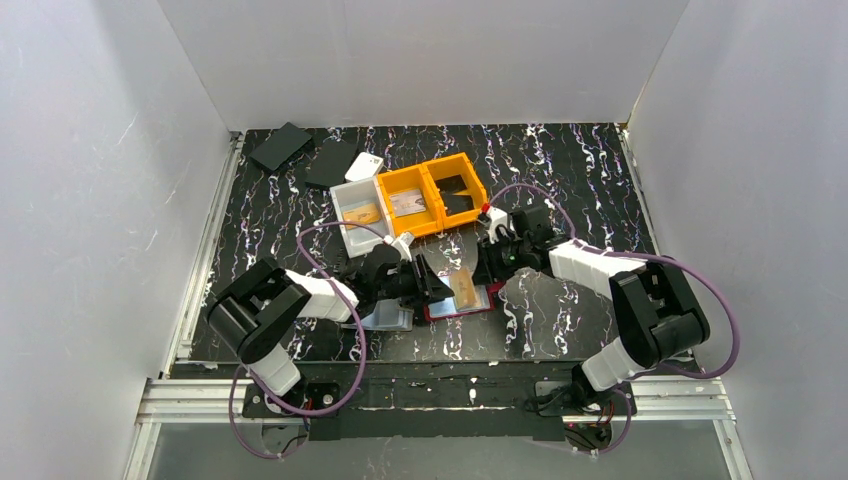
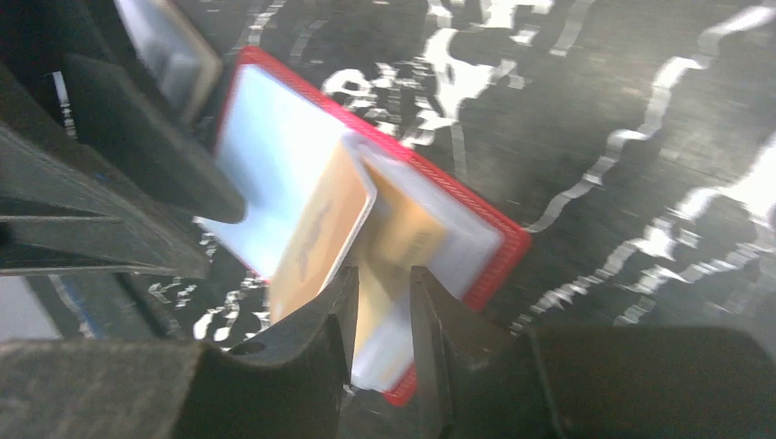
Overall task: Take the credit cards out of the card holder
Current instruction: Remove the credit card from the card holder.
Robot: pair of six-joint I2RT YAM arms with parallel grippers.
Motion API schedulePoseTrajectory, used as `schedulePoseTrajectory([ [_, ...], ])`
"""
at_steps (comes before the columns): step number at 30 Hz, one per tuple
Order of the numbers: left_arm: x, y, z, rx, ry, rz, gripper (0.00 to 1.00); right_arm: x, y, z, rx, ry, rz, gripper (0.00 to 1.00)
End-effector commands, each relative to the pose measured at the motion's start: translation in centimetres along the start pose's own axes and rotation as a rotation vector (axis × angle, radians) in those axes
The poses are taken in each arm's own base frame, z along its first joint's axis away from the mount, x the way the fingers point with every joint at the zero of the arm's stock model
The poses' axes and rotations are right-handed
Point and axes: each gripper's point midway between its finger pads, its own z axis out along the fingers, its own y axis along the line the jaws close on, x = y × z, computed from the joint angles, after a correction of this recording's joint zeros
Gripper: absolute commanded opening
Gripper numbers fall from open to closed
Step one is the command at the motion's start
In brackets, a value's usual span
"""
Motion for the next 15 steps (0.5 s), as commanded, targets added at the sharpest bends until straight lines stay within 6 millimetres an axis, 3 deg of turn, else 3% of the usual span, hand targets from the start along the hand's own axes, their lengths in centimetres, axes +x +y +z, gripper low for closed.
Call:
schedulePoseTrajectory([
  [1, -0.3, 1.1, 0.8, -0.053, 0.01, -0.01, 0.38, -1.5, -3.5, -2.3, 0.163, -0.043, -0.005, 0.37],
  [3, -0.3, 1.0, 0.9, -0.052, 0.012, -0.008, 0.38, -2.4, -4.5, -3.6, 0.196, -0.089, 0.009, 0.39],
  [6, -0.3, 0.9, 1.0, -0.05, 0.015, -0.009, 0.37, -2.9, -3.5, -4.4, 0.143, -0.132, -0.002, 0.41],
  [9, -0.4, 0.6, 1.1, -0.043, 0.017, -0.01, 0.37, -2.7, -1.8, -4.1, 0.045, -0.132, -0.012, 0.42],
  [12, -0.7, 0.3, 1.1, -0.038, 0.009, -0.011, 0.37, -2.4, -1.8, -3.7, 0.027, -0.102, -0.035, 0.42],
  [15, -0.8, 0.0, 1.1, -0.03, 0.004, -0.01, 0.38, -2.5, -1.4, -3.4, 0.035, -0.089, -0.076, 0.49],
])
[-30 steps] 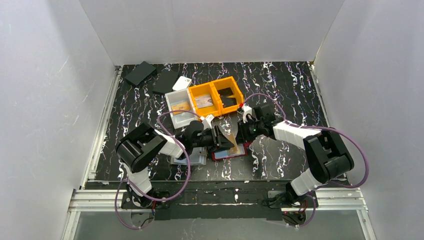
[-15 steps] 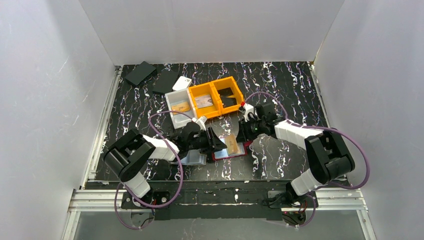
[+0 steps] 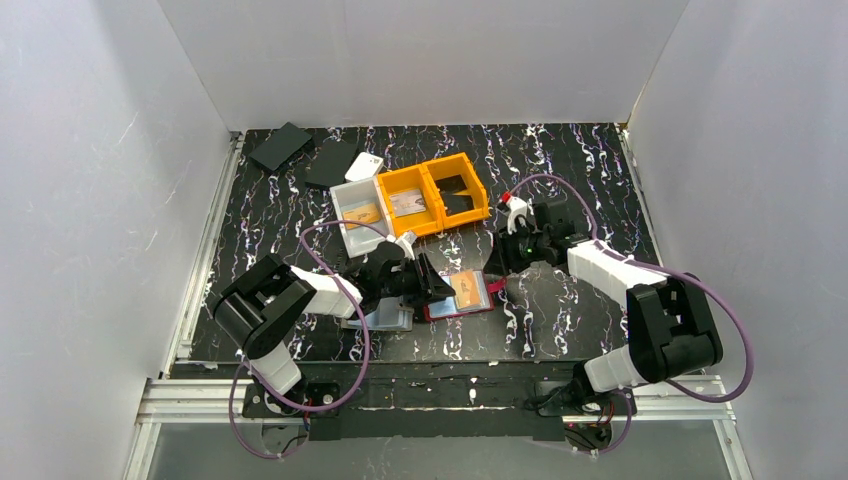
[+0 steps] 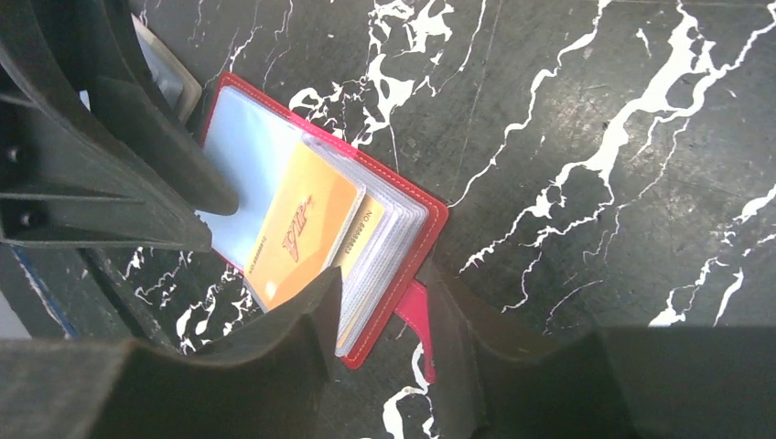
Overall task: Take the credit cards out of the card holder
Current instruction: Remove the credit card from the card holder.
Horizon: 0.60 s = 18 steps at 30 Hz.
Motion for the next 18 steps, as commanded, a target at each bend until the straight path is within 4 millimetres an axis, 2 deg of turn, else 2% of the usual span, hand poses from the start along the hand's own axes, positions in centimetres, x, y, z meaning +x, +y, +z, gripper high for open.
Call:
schedulePoseTrajectory([
  [1, -0.8, -0.9, 0.0, 0.013, -0.018, 0.008, 0.38, -0.1, 1.3, 0.4, -0.039, 0.017, -0.085, 0.51],
  [6, -0.8, -0.6, 0.4, 0.001, -0.016, -0.006, 0.38, 0.7, 1.1, 1.2, -0.006, 0.069, -0.119, 0.57],
  [18, -0.9, 0.5, 1.1, -0.036, -0.021, -0.067, 0.38, 2.2, 0.0, 2.5, 0.078, 0.153, -0.137, 0.52],
])
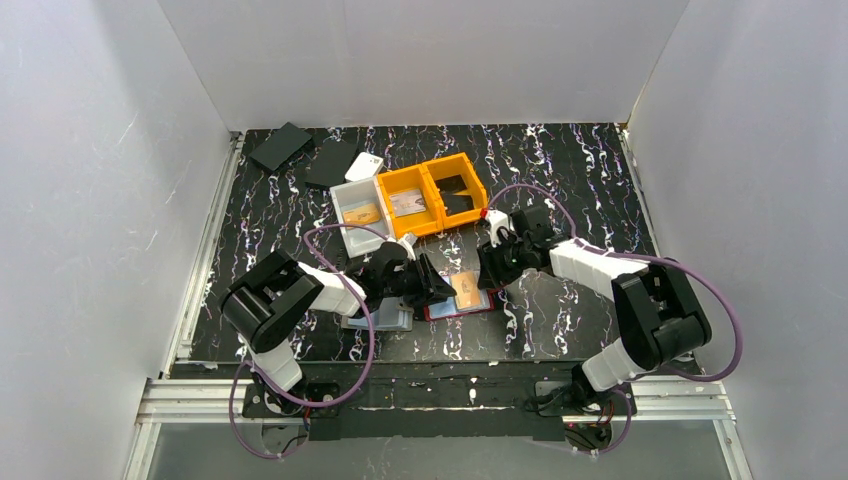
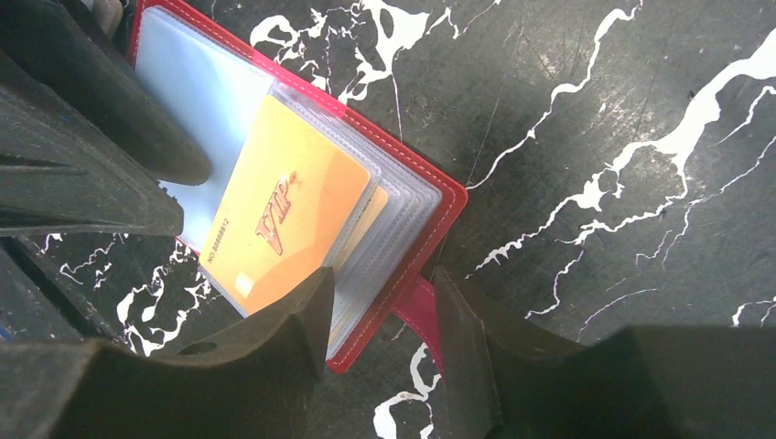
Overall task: Take the credit cards out of the card holder
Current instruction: Remove the credit card from the card holder.
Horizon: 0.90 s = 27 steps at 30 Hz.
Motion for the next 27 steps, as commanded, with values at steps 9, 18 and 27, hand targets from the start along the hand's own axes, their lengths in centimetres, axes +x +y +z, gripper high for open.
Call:
schedulePoseTrajectory([
  [9, -0.7, -0.3, 0.8, -0.01, -0.009, -0.031, 0.36, -0.9, -0.2, 0.8, 0.053, 0.027, -0.066, 0.53],
  [18, -0.6, -0.2, 1.2, -0.012, 0.006, -0.033, 0.33, -0.2, 0.2, 1.7, 0.1, 0.086, -0.138, 0.56],
  [27, -0.4, 0.9, 1.7, -0.041, 0.013, -0.049, 0.32, 0.1, 1.1, 2.2, 0.091, 0.117, -0.186, 0.64],
])
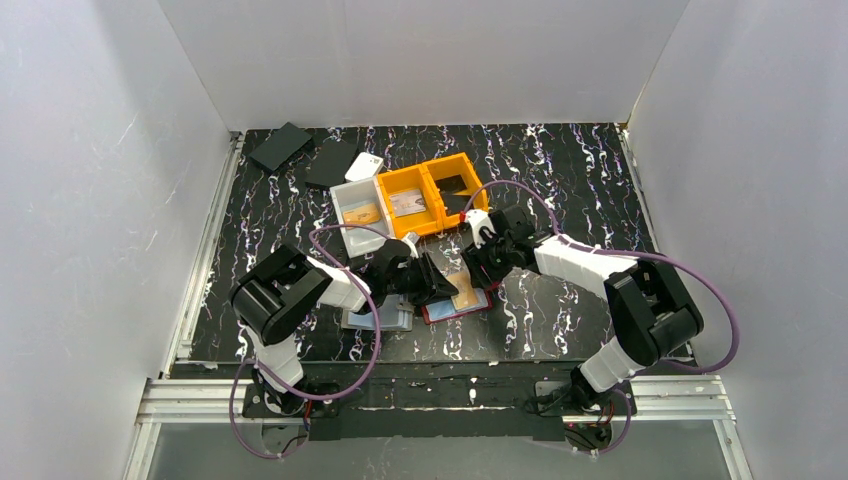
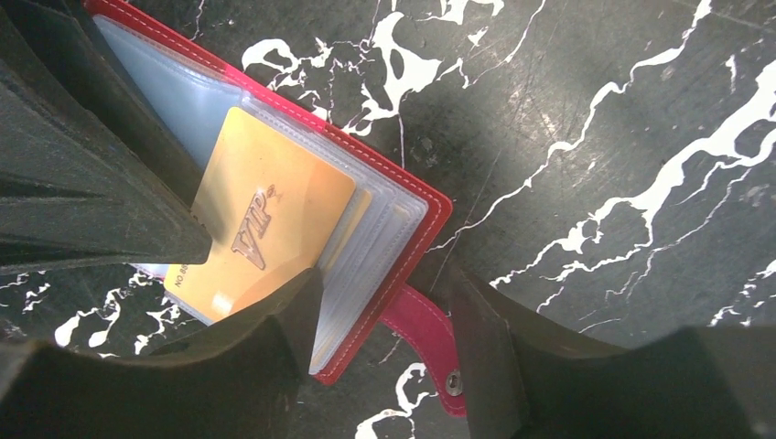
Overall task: Take the credit cards out of the card holder
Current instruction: Remove the credit card from the card holder.
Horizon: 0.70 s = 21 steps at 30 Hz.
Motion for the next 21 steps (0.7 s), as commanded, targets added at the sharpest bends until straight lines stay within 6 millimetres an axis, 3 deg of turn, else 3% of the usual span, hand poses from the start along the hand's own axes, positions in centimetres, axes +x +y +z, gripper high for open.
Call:
schedulePoseTrajectory([
  [1, 0.0, 0.9, 0.5, -0.038, 0.001, -0.005, 0.31, 1.1, 1.1, 1.1, -0.027, 0.055, -0.038, 0.65],
  [10, -0.1, 0.6, 0.7, -0.032, 0.005, -0.004, 0.3, 1.6, 1.4, 1.6, -0.035, 0.085, -0.044, 0.67],
  [18, 0.0, 0.9, 0.7, -0.038, 0.006, -0.013, 0.25, 2.1, 1.9, 2.1, -0.042, 0.125, -0.074, 0.76],
  [21, 0.0, 0.9, 0.8, -0.04, 0.006, -0.013, 0.24, 2.3, 2.3, 2.2, -0.056, 0.134, -0.089, 0.83],
])
